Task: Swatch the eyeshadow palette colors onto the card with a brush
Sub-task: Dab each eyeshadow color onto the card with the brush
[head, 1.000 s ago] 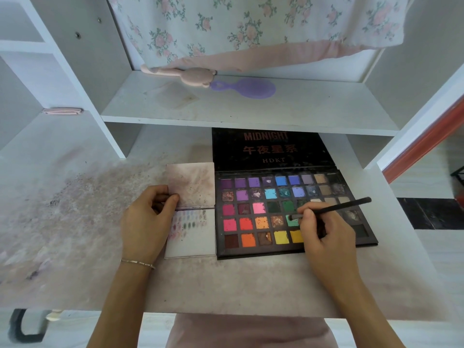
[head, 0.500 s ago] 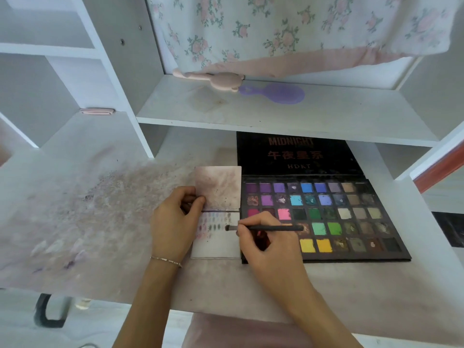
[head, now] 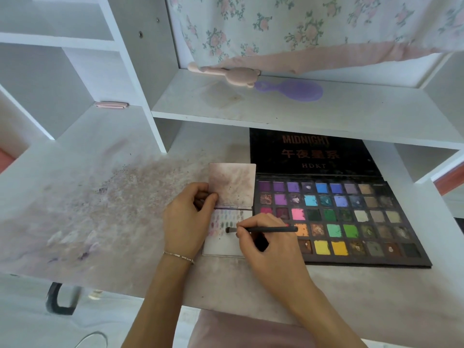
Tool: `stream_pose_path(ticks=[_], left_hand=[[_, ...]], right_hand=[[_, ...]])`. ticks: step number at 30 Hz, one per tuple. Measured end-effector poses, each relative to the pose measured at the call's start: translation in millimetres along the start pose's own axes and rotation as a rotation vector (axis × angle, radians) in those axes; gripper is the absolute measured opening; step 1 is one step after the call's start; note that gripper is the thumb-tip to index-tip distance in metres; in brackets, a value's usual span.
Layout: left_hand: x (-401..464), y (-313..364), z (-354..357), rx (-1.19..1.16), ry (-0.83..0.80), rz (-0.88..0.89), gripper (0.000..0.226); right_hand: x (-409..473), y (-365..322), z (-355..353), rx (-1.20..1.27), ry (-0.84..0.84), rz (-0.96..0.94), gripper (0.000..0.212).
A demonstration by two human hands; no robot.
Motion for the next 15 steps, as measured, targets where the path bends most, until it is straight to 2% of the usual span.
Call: stream_pose_path(ticks=[4,15], left_hand=[[-0.2,0.9,0.1,0.0,-0.003,-0.004,0.016],[0.0,-1.5,1.3,0.01,-0.012,-0.006,0.006]], right_hand=[[0.7,1.1,0.4,-0.014,-0.006,0.014,0.012],[0.4,1.0,1.1,-0.015,-0.024,0.02,0.011]])
Point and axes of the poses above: each hand's wrist, its own x-axis towards the middle knuckle, its own z-axis out of the palm, y = z × x, the point moved 8 cm from there along x, towards the middle knuckle, and after that the axes turned 10 degrees about z, right-handed, at the moved point
